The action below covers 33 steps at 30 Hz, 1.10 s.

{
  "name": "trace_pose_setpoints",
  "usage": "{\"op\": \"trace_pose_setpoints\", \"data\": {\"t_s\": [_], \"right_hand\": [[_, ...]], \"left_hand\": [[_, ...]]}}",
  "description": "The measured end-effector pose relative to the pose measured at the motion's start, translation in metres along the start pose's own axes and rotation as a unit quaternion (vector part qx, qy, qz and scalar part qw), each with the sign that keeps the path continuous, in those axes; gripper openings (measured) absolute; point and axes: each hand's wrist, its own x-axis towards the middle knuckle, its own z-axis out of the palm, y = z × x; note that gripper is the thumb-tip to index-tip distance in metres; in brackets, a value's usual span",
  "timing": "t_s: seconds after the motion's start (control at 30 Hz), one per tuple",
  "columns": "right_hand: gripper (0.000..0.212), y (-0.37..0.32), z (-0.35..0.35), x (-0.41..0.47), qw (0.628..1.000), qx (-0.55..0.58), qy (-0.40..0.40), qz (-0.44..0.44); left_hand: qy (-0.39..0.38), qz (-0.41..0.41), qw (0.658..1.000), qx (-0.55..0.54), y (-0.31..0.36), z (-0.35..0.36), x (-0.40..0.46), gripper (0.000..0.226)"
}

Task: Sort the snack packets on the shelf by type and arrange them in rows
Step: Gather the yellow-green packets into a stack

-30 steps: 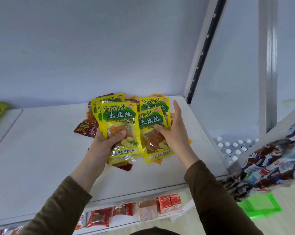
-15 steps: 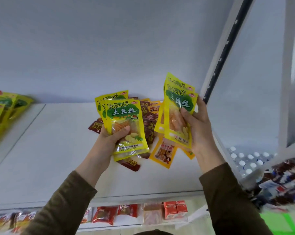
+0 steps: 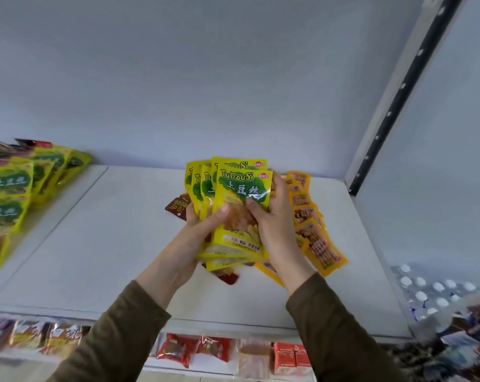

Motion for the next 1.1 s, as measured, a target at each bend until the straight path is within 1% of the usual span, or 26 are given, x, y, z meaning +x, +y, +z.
{"op": "trace_pose_setpoints", "data": {"t_s": [0.1,0.23,0.27,0.33,0.4,0.43,0.5,0.57,0.67,0.73,0.87,0.93,0.97,1.03,1.07,1.1], "right_hand": [[0.059,-0.001,0.009,-0.001,1.000,0.026,-0.013,0.005],[0.068,0.005,0.017,-0.003,0.994,0.081,-0.037,0.060],[0.071,0.005,0.019,-0.003,0.992,0.087,-0.045,0.082],[0.079,0.005,0.026,-0.003,0.981,0.095,-0.086,0.144],[0.090,0.005,0.034,-0.002,0.959,0.113,-0.145,0.216],[0.092,0.002,0.039,-0.002,0.945,0.125,-0.178,0.244],[0.080,-0.001,0.054,-0.001,0.918,0.151,-0.236,0.281],[0.064,-0.005,0.075,0.000,0.904,0.178,-0.258,0.291],[0.055,-0.007,0.117,0.003,0.900,0.192,-0.259,0.293],[0.047,-0.005,0.157,0.006,0.901,0.219,-0.242,0.287],[0.053,0.007,0.248,0.012,0.905,0.275,-0.186,0.266],[0.052,0.015,0.290,0.017,0.917,0.268,-0.153,0.253],[0.053,0.018,0.307,0.019,0.925,0.254,-0.130,0.250],[0.055,0.024,0.338,0.024,0.940,0.219,-0.098,0.244],[0.055,0.026,0.352,0.026,0.946,0.202,-0.091,0.238],[0.055,0.028,0.364,0.028,0.950,0.189,-0.084,0.232]], "left_hand": [[0.007,-0.017,1.000,-0.021,0.001,0.002,-0.003,0.087],[0.018,-0.003,0.998,-0.055,0.005,-0.005,-0.007,0.076],[0.021,0.002,0.998,-0.058,0.007,-0.008,-0.008,0.074],[0.030,0.005,0.998,-0.057,0.012,-0.016,-0.009,0.074],[0.041,0.004,0.998,-0.049,0.018,-0.028,-0.009,0.076],[0.043,0.004,0.998,-0.044,0.021,-0.036,-0.008,0.075],[0.038,0.002,0.999,-0.033,0.029,-0.054,-0.007,0.070],[0.019,-0.005,1.000,-0.023,0.036,-0.077,-0.005,0.065],[0.003,-0.012,1.000,-0.020,0.048,-0.121,-0.002,0.062],[-0.006,-0.013,1.000,-0.003,0.061,-0.155,0.002,0.059],[0.014,-0.005,1.000,0.024,0.094,-0.231,0.014,0.053],[0.045,-0.002,0.998,0.043,0.108,-0.270,0.022,0.050],[0.071,-0.007,0.996,0.053,0.112,-0.288,0.026,0.053],[0.119,-0.026,0.990,0.071,0.115,-0.320,0.035,0.075],[0.134,-0.034,0.987,0.078,0.116,-0.332,0.040,0.086],[0.141,-0.037,0.985,0.094,0.117,-0.340,0.045,0.091]]}}
